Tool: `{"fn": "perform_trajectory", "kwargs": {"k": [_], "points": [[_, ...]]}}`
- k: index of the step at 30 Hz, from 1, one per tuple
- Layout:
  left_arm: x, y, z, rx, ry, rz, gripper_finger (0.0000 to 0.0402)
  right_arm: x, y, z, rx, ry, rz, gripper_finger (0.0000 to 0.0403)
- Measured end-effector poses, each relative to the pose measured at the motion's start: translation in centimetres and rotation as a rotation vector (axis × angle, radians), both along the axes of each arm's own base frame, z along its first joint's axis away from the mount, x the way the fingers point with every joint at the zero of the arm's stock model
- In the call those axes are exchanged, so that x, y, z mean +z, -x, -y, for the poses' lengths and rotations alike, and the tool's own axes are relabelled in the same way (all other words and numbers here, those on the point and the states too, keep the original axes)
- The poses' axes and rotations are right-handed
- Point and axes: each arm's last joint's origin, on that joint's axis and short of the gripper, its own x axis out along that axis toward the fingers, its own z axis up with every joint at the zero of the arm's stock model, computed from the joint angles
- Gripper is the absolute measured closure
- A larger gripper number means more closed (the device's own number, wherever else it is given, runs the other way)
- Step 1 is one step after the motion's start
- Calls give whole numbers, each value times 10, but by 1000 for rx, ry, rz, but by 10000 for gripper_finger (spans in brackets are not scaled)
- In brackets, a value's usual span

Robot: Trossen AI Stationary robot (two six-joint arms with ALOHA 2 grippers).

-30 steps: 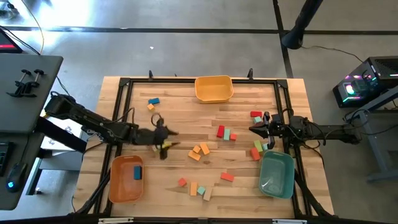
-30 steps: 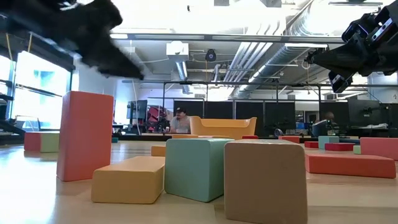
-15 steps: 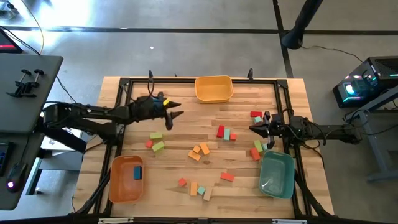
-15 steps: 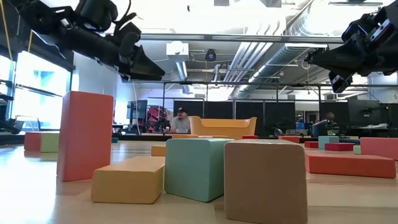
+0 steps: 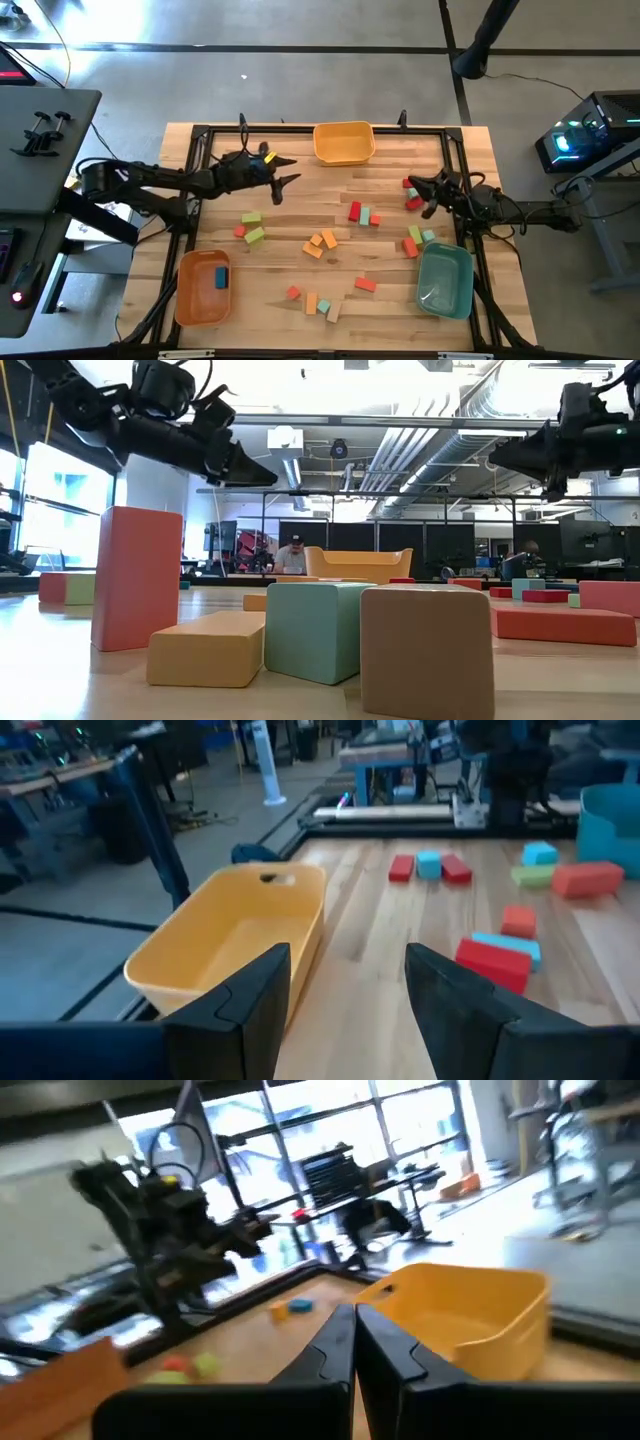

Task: Sort blocks by size
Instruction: Put the small light blue block into the yellow bin

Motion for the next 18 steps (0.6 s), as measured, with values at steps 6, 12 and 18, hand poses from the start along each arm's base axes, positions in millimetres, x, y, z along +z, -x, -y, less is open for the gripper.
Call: {"fn": "perform_trajectory", "kwargs": {"k": [6,12,18], "points": [[-3,-4,-3,62,38,40,218,0,0,0,-16,53,-32,402],[1,-16,-10,123,-70,6,218,-8,-2,-1,39,36,-107,389],[3,-25,-14,213,-83,-19,218,9,-8,-5,174,27,76,335]]}}
